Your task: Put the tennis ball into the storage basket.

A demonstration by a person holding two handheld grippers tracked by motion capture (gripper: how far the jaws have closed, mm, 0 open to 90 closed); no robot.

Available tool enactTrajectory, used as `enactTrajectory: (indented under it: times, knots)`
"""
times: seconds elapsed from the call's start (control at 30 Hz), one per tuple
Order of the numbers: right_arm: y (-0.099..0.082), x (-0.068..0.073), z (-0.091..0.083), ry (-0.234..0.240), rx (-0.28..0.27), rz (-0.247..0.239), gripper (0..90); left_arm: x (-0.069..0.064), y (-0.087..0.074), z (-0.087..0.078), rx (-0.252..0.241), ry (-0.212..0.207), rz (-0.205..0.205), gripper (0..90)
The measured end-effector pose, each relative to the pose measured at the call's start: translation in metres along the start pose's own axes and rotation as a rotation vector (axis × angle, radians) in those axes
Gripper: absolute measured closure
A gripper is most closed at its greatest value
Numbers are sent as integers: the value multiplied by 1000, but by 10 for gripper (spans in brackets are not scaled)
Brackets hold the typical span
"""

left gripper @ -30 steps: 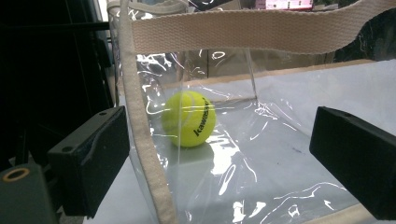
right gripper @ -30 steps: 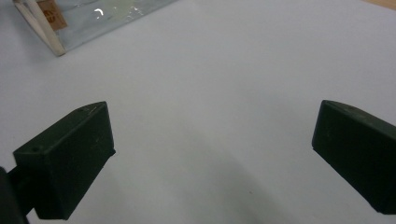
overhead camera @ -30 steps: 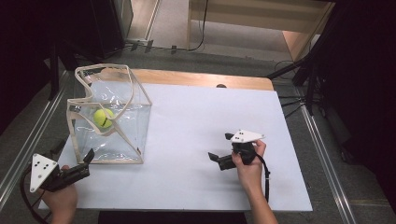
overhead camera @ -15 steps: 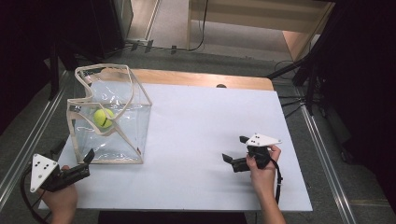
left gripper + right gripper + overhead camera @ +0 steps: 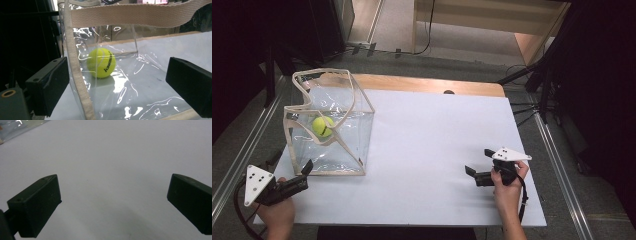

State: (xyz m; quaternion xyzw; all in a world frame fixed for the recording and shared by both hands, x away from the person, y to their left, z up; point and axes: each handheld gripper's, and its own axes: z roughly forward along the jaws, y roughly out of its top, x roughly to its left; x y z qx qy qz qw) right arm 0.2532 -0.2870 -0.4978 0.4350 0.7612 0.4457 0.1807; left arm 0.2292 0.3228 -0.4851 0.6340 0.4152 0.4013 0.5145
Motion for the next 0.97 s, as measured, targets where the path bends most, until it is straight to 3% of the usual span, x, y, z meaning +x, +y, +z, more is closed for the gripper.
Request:
enactTrajectory:
  times: [0.57,0.97]
  knots:
    - [-26,-23,-29,-87,-31,78,0,0,-1,0,-10,-4,-4,53]
    - [-35,-26,-33,-129,-46,105,0,-1,-1,0,-9,-3,4,53]
